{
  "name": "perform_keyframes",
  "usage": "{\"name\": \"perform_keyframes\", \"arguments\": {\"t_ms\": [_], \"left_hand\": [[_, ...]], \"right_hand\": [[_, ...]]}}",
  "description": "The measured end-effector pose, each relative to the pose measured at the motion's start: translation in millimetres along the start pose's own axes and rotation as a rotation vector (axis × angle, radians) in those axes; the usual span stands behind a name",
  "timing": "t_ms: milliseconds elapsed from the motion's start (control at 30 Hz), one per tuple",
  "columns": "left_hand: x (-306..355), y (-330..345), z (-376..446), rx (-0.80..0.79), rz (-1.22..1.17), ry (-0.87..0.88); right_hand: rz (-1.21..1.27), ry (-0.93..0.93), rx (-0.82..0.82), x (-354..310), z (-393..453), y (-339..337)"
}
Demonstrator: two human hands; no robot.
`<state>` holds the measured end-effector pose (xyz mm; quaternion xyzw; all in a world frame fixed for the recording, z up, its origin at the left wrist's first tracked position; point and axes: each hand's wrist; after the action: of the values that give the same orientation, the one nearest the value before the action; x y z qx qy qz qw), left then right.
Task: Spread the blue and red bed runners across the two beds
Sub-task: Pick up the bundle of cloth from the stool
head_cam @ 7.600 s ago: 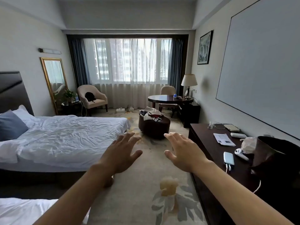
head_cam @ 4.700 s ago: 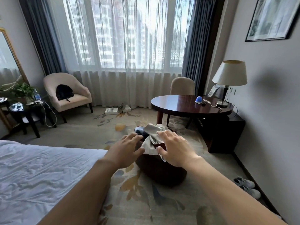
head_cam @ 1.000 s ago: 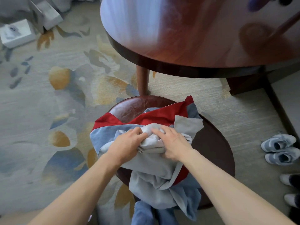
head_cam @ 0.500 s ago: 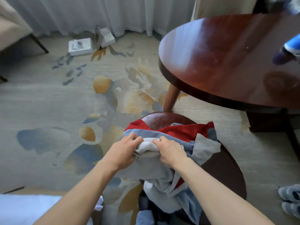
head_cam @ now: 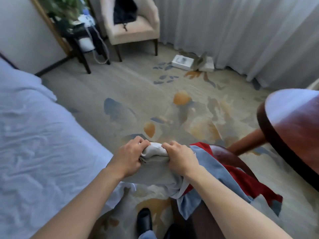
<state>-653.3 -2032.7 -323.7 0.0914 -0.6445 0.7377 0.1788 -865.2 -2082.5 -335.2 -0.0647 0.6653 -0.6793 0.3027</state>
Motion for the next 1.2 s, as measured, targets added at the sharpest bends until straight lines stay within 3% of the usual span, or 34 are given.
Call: {"name": "perform_keyframes", "arguments": {"t_ms": [433,833,1200], "left_hand": [[-153.6,-156.5,-184.7,0.350,0.204,-0.360],[-316.6,-251.8,-425.7,0.409,0.252,-0.657],[-396.9,-290.8,-557.6,0.461,0.267,-0.886]], "right_hand": [[0.012,-0.474,0.011,-283.9,60.0,23.8],[0.088,-0.744,-0.072,-575.8,26.5,132.6],[0.076,-0.947,-0.176,-741.4,9.8,202.1]]}}
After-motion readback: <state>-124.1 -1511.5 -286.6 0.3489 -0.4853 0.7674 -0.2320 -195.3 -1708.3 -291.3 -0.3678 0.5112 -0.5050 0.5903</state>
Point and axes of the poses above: each hand's wrist, its own z-axis towards the middle knuckle, its own y-axis out of the palm, x = y × z, and after that the axes turned 14 degrees about x, right-handed
